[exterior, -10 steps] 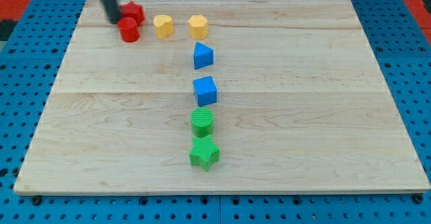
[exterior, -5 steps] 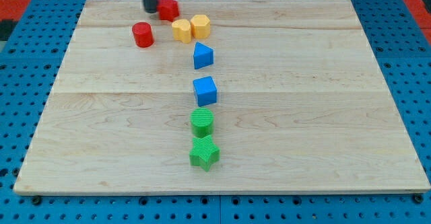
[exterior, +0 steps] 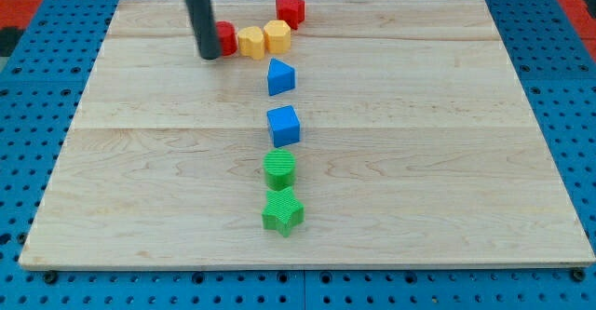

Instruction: Make a group of red and yellow blocks at the top center

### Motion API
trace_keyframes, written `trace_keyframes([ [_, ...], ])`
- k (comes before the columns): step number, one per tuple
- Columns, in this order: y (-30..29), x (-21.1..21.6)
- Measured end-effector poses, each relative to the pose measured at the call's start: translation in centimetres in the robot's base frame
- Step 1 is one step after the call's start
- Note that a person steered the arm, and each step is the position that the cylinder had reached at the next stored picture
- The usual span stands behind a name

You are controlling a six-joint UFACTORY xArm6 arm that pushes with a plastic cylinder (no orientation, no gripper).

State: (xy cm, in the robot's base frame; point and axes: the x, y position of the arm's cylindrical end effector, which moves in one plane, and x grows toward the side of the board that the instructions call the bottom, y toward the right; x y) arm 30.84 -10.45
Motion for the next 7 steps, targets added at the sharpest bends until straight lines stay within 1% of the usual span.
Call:
trace_keyframes([
  [1, 4.1, -0.4],
  [2, 6.5, -2.5],
  [3, 6.8, 1.2],
  [4, 2.1, 4.1],
  [5, -4.2, 6.0],
  [6, -8.5, 1.6],
  [7, -2.2, -1.9],
])
